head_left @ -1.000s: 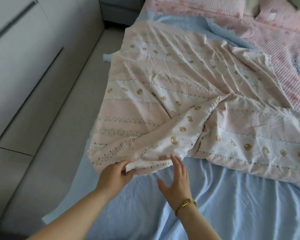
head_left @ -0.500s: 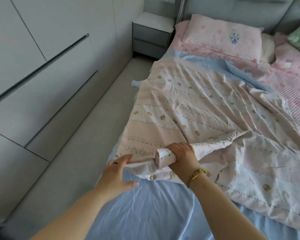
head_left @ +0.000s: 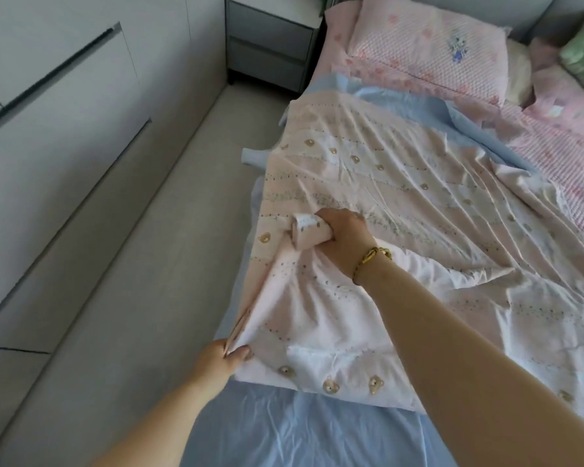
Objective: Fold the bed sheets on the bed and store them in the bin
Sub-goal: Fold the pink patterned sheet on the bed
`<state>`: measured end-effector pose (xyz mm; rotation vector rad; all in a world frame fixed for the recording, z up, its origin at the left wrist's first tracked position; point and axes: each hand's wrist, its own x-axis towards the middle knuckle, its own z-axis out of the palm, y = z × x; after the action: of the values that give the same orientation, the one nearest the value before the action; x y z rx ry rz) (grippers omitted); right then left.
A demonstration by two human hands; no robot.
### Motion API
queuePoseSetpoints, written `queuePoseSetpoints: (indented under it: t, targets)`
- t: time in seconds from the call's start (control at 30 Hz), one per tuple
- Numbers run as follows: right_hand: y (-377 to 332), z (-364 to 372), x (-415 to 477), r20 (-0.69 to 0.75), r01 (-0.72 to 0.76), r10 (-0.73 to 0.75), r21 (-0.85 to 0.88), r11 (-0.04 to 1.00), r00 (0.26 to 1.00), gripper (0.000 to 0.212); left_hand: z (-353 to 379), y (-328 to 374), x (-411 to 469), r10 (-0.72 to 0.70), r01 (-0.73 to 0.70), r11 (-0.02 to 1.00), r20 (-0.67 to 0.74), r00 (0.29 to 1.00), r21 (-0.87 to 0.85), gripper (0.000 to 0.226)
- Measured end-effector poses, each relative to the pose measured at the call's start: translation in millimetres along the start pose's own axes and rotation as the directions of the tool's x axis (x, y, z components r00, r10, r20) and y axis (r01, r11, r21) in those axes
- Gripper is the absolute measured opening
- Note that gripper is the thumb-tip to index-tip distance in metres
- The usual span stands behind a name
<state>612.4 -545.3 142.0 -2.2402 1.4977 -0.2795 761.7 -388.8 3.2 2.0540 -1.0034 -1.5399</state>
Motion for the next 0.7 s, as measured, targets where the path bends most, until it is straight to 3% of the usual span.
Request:
queuePoseSetpoints:
  t: [0.1,0.2,0.3,0.37,0.4,0.47,0.5,0.57,0.6,0.63,0.7]
  targets:
    - [-4.8,25.4,58.8,-0.028,-0.203,0.204,0.013,0.979,0.979,0.045,-31.1,-5.0,28.1,-0.03,0.03,1.0,-0.094,0.995,-0.001,0.02]
    - [8.8,58.3,66.5,0.043,-0.358,0.356,0.051,0.932,0.933,0.068,-45.6,-24.0,46.3,-0.115,0.113,0.993,-0.085,0.99,-0.031,0.022]
    - [33.6,97.9,7.1,-0.008,-0.481,0.494,0.21,0.851,0.87,0.054,-43.9,-36.6,53.8,-0.215,0.214,0.977,-0.105,0.971,-0.024,0.04]
    - [49.4,120.3,-52.6,-0.123,-0.605,0.658,0.298,0.739,0.743,0.037,-40.8,-36.5,54.7,-0.271,0.266,0.961,-0.072,0.96,-0.071,0.042]
    - [56.9,129.4,-83.9,-0.176,-0.689,0.769,0.355,0.631,0.614,0.033,-39.8,-34.5,53.5,-0.305,0.298,0.944,-0.034,0.952,-0.144,0.036]
    - [70.7,140.4,-133.9,-0.159,-0.802,0.958,0.523,0.288,0.24,0.036,-38.2,-31.3,53.2,-0.354,0.343,0.877,0.03,0.935,-0.337,0.02]
    - [75.5,143.6,-153.5,-0.066,-0.782,0.995,0.616,0.096,0.07,0.036,-36.1,-30.6,51.6,-0.386,0.365,0.826,0.041,0.921,-0.43,0.015]
    - [83.6,147.8,-171.5,0.202,-0.608,0.972,0.76,-0.23,-0.116,0.033,-31.4,-30.7,48.7,-0.445,0.358,0.685,0.025,0.895,-0.634,0.013]
    - [87.8,149.2,-172.5,0.331,-0.496,0.932,0.79,-0.36,-0.147,0.032,-28.3,-29.7,46.3,-0.476,0.34,0.6,0.019,0.879,-0.724,0.012]
    - [93.1,149.9,-171.6,0.435,-0.392,0.891,0.803,-0.448,-0.127,0.033,-23.5,-27.8,43.2,-0.497,0.331,0.512,0.041,0.867,-0.793,0.011]
    - [98.7,143.0,-161.9,0.539,-0.205,0.842,0.828,-0.523,0.031,0.043,-13.4,-18.0,34.5,-0.495,0.348,0.349,0.144,0.857,-0.87,0.01]
